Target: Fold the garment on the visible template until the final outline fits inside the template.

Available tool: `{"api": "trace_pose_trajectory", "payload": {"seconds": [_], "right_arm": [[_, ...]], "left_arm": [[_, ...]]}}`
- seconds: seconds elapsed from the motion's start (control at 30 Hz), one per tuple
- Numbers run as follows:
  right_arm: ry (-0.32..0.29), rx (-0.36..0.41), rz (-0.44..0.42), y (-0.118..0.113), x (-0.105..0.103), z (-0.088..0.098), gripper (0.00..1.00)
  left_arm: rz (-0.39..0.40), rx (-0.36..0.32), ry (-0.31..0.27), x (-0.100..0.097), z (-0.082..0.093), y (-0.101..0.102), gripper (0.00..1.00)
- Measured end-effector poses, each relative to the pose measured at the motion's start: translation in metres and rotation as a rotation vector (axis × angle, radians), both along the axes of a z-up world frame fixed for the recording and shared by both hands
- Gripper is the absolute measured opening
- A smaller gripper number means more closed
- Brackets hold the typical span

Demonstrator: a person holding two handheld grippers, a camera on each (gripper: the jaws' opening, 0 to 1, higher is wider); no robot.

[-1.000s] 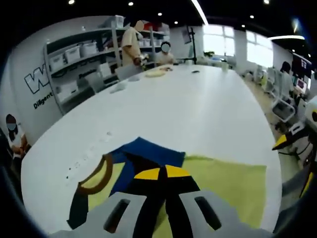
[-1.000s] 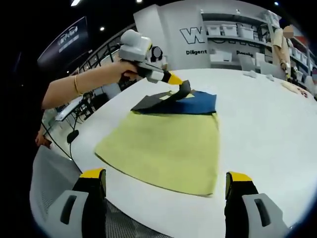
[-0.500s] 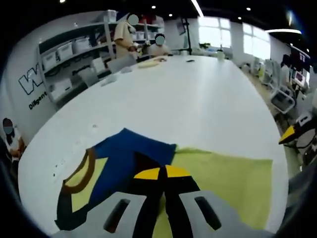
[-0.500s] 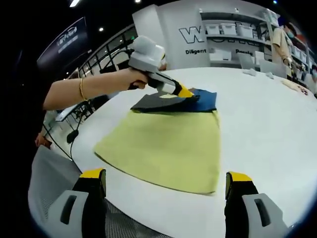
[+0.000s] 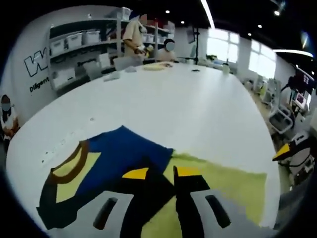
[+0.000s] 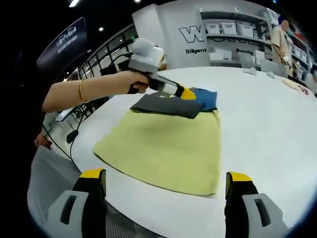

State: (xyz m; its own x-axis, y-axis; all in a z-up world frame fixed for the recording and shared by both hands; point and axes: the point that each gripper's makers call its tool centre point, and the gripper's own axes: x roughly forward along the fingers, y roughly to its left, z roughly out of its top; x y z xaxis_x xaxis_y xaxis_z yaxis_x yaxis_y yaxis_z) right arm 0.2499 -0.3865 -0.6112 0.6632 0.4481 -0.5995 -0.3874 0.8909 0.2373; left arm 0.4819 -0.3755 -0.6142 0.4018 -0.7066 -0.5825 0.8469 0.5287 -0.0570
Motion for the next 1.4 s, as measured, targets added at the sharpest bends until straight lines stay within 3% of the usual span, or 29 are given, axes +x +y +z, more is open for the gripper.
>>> {"api": "trace_pose_trajectory", "payload": {"seconds": [0.1,0.17,0.3,0.37,0.5,0.67,1.0,1.13,1.17,1.4], "right_arm": [[-0.001,0.006,0.002,0.001,0.001,0.0,0.99],[0.001,0.004,0.007,0.002,0.0,-0.001,0.99],[-0.001,0.002,0.011,0.003,0.001,-0.001,0.99],[-0.003,-0.001,0.008,0.002,0.003,-0.001,0.99],[-0.001,-0.001,0.005,0.0,0.004,-0.001,0.99],[0.014,-0.005,0.004,0.0,0.004,-0.004,0.99],[0.017,-0.002,-0.012,-0.001,0.007,-0.005,0.99],[0.016,-0.001,-0.025,-0.003,0.008,-0.006,0.99],[0.016,-0.003,-0.028,-0.003,0.008,-0.006,0.99],[0.019,0.002,-0.029,-0.002,0.008,-0.008,0.99]], "left_arm": [[0.001,0.025,-0.034,0.001,0.002,0.006,0.32],[0.013,0.034,-0.054,0.004,0.004,0.011,0.41],[0.086,-0.011,-0.012,0.008,0.007,0.021,0.66],[0.108,-0.018,-0.023,0.012,0.008,0.029,0.74],[0.176,-0.004,0.007,0.016,0.006,0.05,0.86],[0.237,0.001,-0.006,0.019,0.005,0.075,0.99],[0.305,0.031,-0.058,0.022,0.015,0.125,0.99],[0.375,-0.003,-0.061,0.026,0.02,0.151,0.94],[0.385,-0.001,-0.066,0.027,0.02,0.158,0.9],[0.443,0.038,-0.051,0.03,0.009,0.197,0.89]]}}
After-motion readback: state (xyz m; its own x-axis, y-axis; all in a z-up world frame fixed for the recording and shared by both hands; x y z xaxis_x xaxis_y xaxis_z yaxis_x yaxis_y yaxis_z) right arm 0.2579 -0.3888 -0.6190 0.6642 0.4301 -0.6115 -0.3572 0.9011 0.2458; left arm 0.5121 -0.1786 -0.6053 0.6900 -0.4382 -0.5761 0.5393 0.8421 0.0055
